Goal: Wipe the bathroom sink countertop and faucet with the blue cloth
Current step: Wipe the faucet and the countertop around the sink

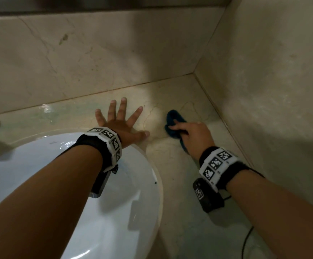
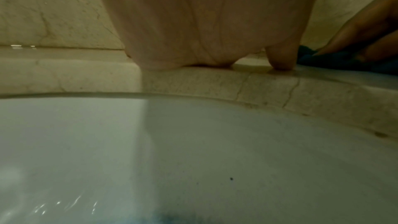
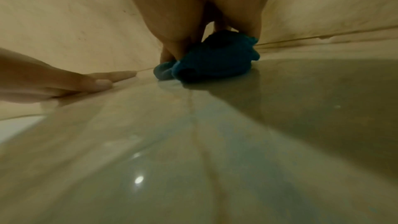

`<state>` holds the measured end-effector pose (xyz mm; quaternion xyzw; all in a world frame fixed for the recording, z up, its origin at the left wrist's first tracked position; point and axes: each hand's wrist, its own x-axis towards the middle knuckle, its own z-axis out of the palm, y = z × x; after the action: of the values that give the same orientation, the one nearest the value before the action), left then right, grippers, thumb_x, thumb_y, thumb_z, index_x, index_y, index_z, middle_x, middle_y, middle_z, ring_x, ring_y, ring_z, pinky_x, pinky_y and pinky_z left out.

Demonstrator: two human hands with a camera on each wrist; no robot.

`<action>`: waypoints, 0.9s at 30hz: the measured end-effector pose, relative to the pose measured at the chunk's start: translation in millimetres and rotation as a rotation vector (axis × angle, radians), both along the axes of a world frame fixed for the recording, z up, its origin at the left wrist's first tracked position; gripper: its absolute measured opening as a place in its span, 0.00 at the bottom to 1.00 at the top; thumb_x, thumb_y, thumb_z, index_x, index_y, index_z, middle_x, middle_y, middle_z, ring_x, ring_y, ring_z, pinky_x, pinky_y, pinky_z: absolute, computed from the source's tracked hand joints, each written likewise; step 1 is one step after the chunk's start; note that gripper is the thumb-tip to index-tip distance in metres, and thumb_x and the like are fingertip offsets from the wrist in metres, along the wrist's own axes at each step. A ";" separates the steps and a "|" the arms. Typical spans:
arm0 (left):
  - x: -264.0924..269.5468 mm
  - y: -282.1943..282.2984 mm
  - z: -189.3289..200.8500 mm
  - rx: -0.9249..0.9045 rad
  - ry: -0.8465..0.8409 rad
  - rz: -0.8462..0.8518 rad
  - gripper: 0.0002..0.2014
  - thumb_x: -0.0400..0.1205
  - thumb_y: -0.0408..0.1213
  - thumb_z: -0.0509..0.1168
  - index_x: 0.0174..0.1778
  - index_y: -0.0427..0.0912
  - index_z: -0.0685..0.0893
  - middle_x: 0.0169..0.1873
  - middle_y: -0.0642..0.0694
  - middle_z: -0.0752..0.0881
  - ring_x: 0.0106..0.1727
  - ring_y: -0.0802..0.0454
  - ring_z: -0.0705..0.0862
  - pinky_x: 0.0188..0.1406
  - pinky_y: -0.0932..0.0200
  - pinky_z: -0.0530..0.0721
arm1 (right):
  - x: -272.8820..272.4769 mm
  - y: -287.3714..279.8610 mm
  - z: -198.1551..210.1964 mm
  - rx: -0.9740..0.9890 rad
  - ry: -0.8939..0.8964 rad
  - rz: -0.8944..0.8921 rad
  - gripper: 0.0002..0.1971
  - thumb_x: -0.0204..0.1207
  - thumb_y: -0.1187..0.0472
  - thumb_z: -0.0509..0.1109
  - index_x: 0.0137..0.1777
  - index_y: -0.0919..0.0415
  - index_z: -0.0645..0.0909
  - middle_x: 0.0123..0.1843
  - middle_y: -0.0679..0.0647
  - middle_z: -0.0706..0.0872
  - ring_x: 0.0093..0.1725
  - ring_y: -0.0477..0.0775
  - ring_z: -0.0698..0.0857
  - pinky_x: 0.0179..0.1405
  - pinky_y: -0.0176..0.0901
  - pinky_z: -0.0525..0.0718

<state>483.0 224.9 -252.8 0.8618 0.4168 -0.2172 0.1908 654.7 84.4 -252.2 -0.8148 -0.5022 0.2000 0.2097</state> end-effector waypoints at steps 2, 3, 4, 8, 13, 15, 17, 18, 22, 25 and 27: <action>0.3 0.3 0.3 -0.002 0.005 -0.002 0.40 0.73 0.76 0.45 0.75 0.72 0.31 0.77 0.51 0.22 0.78 0.43 0.24 0.73 0.27 0.31 | 4.0 1.5 -0.5 -0.003 -0.031 -0.017 0.20 0.75 0.76 0.63 0.60 0.55 0.85 0.64 0.62 0.84 0.56 0.60 0.85 0.49 0.22 0.70; 0.5 0.1 0.8 -0.003 0.010 -0.001 0.40 0.73 0.76 0.45 0.75 0.72 0.31 0.77 0.51 0.22 0.78 0.43 0.24 0.73 0.27 0.31 | 3.9 1.7 -1.8 -0.013 -0.051 -0.030 0.20 0.76 0.74 0.63 0.61 0.52 0.85 0.63 0.62 0.84 0.56 0.60 0.84 0.49 0.24 0.72; 0.9 -0.3 1.4 -0.004 0.015 -0.001 0.40 0.73 0.76 0.45 0.75 0.71 0.31 0.77 0.51 0.22 0.78 0.43 0.24 0.73 0.27 0.31 | 1.8 0.4 -3.1 -0.023 -0.066 -0.040 0.20 0.77 0.71 0.63 0.62 0.49 0.84 0.61 0.62 0.84 0.55 0.60 0.84 0.48 0.25 0.72; 1.1 -0.5 2.2 0.000 0.020 0.003 0.40 0.73 0.76 0.45 0.76 0.71 0.31 0.77 0.51 0.23 0.79 0.43 0.24 0.74 0.27 0.31 | -17.0 -14.8 3.8 -0.091 -0.029 0.026 0.21 0.78 0.68 0.63 0.64 0.45 0.81 0.57 0.63 0.81 0.54 0.60 0.81 0.43 0.21 0.64; 1.8 -0.6 0.0 0.014 0.022 0.008 0.40 0.73 0.76 0.44 0.75 0.71 0.31 0.77 0.51 0.23 0.79 0.43 0.25 0.74 0.27 0.32 | -44.0 -34.3 4.5 -0.161 0.033 0.146 0.18 0.79 0.63 0.63 0.63 0.42 0.82 0.54 0.58 0.79 0.49 0.57 0.82 0.49 0.24 0.69; 1.5 -0.7 0.0 0.012 0.023 0.009 0.40 0.72 0.77 0.44 0.75 0.71 0.31 0.77 0.51 0.23 0.79 0.43 0.25 0.74 0.27 0.32 | -51.2 -38.4 3.6 -0.149 0.073 0.190 0.17 0.79 0.64 0.64 0.62 0.44 0.83 0.58 0.60 0.82 0.50 0.57 0.83 0.51 0.23 0.72; 1.2 -1.5 2.1 0.005 0.019 0.006 0.40 0.73 0.76 0.44 0.75 0.71 0.31 0.77 0.51 0.23 0.79 0.43 0.25 0.74 0.27 0.31 | -52.8 -40.2 7.7 -0.136 0.170 0.226 0.16 0.78 0.68 0.65 0.59 0.51 0.86 0.64 0.58 0.84 0.53 0.51 0.84 0.49 0.12 0.68; 1.0 -2.0 3.2 -0.002 0.017 0.006 0.40 0.73 0.76 0.45 0.76 0.71 0.31 0.77 0.51 0.23 0.79 0.43 0.24 0.73 0.27 0.31 | -51.3 -39.4 11.8 -0.149 0.216 0.252 0.16 0.77 0.71 0.64 0.58 0.54 0.86 0.65 0.55 0.84 0.55 0.47 0.84 0.50 0.09 0.66; 0.9 -0.7 2.9 -0.007 0.011 0.007 0.41 0.73 0.76 0.45 0.76 0.71 0.31 0.77 0.52 0.23 0.79 0.43 0.25 0.74 0.28 0.31 | -31.9 -29.2 28.1 -0.119 0.268 0.218 0.20 0.74 0.76 0.63 0.55 0.55 0.88 0.60 0.51 0.87 0.59 0.46 0.84 0.53 0.09 0.68; 0.8 -0.4 0.9 0.005 0.008 0.009 0.41 0.72 0.77 0.45 0.75 0.72 0.31 0.78 0.52 0.23 0.79 0.44 0.25 0.74 0.28 0.31 | -6.1 -15.9 31.2 0.012 0.175 0.098 0.21 0.73 0.78 0.61 0.55 0.56 0.88 0.60 0.55 0.87 0.56 0.49 0.84 0.49 0.11 0.71; 0.4 -0.6 0.2 0.002 0.005 0.008 0.40 0.73 0.76 0.45 0.75 0.72 0.31 0.77 0.52 0.23 0.79 0.44 0.24 0.74 0.28 0.31 | 11.6 -6.3 29.9 0.032 0.076 0.054 0.21 0.75 0.77 0.60 0.58 0.56 0.86 0.63 0.58 0.85 0.59 0.55 0.83 0.53 0.20 0.74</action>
<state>483.4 224.3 -252.5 0.8598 0.4209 -0.2183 0.1896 666.3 78.1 -222.3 -0.7893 -0.5187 0.2285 0.2361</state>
